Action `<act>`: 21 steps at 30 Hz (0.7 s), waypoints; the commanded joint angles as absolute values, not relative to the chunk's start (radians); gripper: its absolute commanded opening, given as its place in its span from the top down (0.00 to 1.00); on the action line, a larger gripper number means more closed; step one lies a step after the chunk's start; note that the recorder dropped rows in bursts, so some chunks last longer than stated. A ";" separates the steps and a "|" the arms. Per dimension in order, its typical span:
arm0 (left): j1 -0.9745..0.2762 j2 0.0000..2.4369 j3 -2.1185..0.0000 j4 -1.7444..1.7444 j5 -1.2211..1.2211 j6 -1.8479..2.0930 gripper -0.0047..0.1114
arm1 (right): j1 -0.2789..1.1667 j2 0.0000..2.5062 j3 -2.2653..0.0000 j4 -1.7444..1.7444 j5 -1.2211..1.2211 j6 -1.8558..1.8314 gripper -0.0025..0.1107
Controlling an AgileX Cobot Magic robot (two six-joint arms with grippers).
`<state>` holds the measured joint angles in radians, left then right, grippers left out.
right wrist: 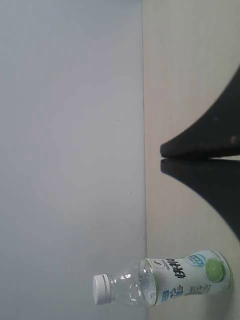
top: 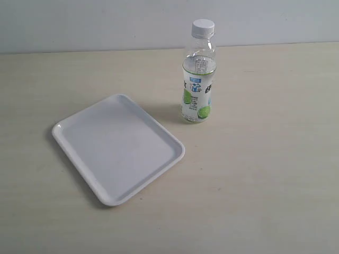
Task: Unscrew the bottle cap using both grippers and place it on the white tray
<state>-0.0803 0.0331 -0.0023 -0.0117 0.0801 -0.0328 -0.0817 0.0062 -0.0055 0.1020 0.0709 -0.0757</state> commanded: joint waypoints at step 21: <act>-0.079 0.036 0.000 -0.010 0.081 -0.035 0.96 | -0.082 0.000 0.000 0.326 -0.093 0.153 0.98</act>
